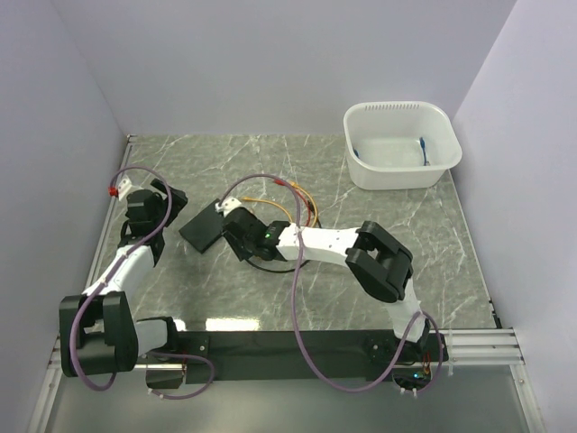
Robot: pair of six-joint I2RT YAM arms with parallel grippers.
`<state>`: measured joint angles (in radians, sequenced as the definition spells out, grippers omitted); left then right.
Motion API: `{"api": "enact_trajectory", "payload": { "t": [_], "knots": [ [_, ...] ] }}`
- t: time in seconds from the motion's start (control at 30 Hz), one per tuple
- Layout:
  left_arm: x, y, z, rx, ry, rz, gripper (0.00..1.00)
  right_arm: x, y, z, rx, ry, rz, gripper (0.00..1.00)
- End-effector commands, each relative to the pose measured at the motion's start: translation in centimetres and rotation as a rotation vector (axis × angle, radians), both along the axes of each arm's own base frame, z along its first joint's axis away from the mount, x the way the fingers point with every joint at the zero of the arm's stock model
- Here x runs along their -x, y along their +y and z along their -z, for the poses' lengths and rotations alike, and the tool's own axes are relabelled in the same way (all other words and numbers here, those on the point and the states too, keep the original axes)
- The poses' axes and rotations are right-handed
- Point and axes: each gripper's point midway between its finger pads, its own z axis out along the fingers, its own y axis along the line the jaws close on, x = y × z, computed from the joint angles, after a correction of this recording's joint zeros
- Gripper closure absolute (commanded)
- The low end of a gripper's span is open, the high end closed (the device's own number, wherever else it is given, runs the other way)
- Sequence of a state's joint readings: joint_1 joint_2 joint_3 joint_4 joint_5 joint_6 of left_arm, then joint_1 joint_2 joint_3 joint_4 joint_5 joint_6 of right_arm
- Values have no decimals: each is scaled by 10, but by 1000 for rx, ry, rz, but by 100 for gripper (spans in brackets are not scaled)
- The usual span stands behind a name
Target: Insert the plug into the switch port
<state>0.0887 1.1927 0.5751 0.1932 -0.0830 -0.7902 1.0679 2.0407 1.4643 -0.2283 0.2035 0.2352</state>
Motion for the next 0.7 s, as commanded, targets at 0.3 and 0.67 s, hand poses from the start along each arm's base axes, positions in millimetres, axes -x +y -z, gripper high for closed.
{"api": "enact_trajectory", "payload": {
  "t": [0.3,0.67],
  "knots": [
    [-2,3,3,0,-8,-12,12,8,8,-5,-21,-5,0,64],
    [-2,2,6,2,0,-11,12,9,3,35,58,42,13,64]
  ]
}}
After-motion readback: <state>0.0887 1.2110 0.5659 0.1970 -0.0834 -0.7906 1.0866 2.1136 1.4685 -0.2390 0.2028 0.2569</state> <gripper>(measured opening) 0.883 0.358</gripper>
